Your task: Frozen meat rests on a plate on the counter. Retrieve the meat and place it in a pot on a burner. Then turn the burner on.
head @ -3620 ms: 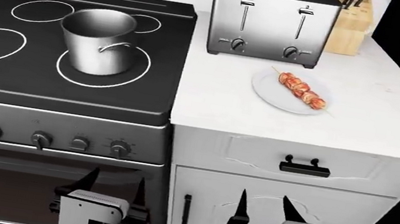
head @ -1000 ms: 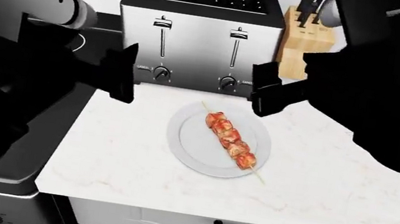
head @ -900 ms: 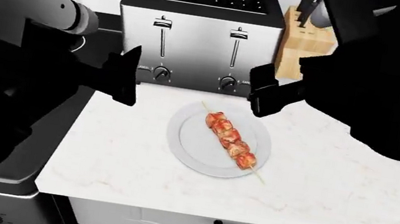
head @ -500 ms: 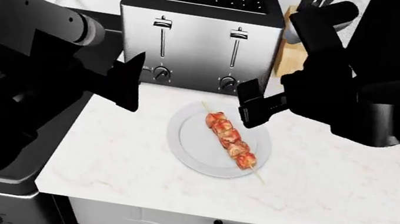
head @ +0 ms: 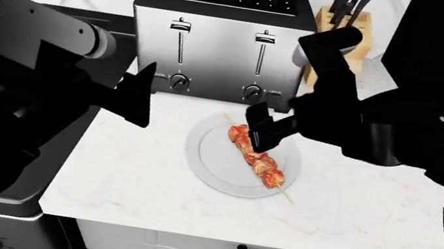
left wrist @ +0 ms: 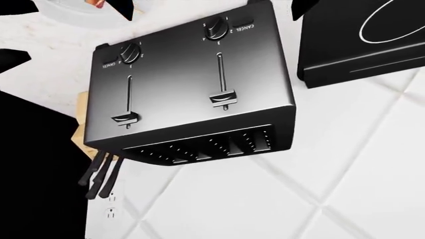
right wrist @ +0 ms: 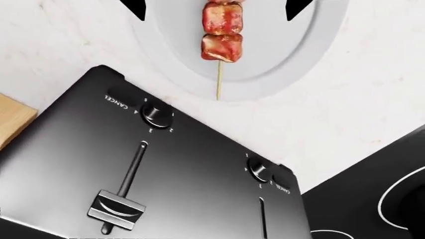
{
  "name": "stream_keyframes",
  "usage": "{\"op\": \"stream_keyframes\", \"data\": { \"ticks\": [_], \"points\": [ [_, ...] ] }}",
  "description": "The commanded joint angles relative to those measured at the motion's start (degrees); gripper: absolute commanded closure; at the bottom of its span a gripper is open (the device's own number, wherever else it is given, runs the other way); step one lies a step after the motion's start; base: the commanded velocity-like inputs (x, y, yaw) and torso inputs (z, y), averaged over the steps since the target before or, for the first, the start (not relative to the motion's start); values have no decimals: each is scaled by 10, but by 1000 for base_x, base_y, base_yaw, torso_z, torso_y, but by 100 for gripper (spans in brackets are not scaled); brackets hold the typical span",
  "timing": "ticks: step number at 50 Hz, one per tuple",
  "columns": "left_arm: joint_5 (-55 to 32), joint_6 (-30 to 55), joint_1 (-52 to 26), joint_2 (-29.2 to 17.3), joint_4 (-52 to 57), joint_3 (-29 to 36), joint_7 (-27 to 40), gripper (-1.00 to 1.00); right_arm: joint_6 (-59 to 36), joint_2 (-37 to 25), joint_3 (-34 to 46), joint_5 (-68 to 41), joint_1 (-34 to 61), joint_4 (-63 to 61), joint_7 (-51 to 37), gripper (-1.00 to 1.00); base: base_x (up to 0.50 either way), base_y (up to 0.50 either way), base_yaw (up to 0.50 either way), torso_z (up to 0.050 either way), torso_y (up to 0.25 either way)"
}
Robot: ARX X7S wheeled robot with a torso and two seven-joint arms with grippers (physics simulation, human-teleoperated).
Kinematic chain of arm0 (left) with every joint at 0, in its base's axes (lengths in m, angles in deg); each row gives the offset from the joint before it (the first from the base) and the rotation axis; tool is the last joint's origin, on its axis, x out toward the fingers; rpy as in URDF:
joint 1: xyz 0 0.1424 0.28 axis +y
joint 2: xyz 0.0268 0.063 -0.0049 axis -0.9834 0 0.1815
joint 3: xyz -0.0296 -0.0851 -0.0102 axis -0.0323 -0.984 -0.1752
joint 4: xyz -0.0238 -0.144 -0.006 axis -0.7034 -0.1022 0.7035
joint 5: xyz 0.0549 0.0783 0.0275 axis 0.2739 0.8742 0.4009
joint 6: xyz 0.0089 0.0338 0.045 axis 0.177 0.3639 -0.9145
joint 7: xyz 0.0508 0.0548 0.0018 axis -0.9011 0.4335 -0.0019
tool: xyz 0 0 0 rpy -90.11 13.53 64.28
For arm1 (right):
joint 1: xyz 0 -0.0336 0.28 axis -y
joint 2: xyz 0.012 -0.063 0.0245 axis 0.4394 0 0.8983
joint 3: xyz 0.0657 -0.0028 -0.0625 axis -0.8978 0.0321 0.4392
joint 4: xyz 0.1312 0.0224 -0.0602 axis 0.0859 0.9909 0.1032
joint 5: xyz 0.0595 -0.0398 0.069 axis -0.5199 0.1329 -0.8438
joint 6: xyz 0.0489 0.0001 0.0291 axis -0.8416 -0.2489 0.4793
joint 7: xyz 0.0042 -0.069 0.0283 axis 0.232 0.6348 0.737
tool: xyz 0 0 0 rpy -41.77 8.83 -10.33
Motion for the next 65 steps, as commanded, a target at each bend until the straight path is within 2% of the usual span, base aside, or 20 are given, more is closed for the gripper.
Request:
{"op": "stream_keyframes", "data": {
  "ticks": [1,32,65],
  "points": [
    [7,-5,6,-4,-1,5,0,-100,28,9,21,20,-10,30,37,-100,0,0,0,0,0],
    [29,-25,8,-10,-17,25,-17,-100,75,35,74,65,-29,100,110,-100,0,0,0,0,0],
    [29,-34,16,-14,-21,30,-13,-100,87,42,94,74,-38,120,132,-100,0,0,0,0,0]
  ]
}}
